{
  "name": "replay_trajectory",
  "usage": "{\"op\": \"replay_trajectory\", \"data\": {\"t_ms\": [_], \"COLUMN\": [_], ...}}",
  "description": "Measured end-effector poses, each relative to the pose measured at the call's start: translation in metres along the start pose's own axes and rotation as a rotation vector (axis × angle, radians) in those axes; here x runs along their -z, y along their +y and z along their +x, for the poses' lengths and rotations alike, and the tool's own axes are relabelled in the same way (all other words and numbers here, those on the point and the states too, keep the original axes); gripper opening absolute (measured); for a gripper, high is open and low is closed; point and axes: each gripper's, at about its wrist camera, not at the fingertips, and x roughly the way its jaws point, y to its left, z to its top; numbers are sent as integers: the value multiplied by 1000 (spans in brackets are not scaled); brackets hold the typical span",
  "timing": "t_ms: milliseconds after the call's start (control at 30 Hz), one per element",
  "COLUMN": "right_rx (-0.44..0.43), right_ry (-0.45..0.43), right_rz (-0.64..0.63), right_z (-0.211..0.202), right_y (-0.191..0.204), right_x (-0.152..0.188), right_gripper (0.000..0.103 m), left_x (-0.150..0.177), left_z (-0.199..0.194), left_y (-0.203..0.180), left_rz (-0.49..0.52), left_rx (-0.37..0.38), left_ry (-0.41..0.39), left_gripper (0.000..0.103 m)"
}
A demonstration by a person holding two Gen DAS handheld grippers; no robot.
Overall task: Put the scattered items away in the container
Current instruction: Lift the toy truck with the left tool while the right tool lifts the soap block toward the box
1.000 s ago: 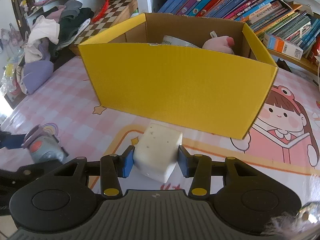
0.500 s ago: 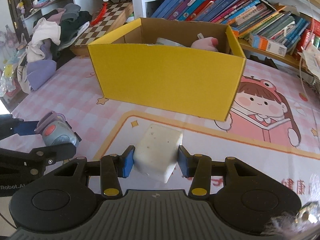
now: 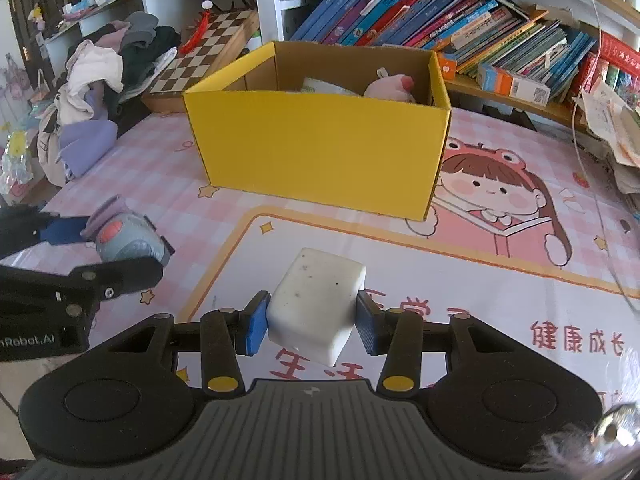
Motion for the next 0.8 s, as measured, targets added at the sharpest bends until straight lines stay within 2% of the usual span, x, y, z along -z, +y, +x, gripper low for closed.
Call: {"op": "replay_trajectory", "data": {"t_ms": [400,800], "right_rx": [-3,-18], "right_ry": [-95,-240], "right_rz": [-33,-121], "right_z": [-32,-49], "right_y": [-16,-34], "right_x": [-30,-99], "right_gripper": [43,43], "left_x": [-44,-102], "left_z": [-10,-4], "left_y": [-5,-4], "left_rz": [42,69], "left_rx": [24,-7], "left_ry": [-117,-223], "left_gripper": [64,64]}}
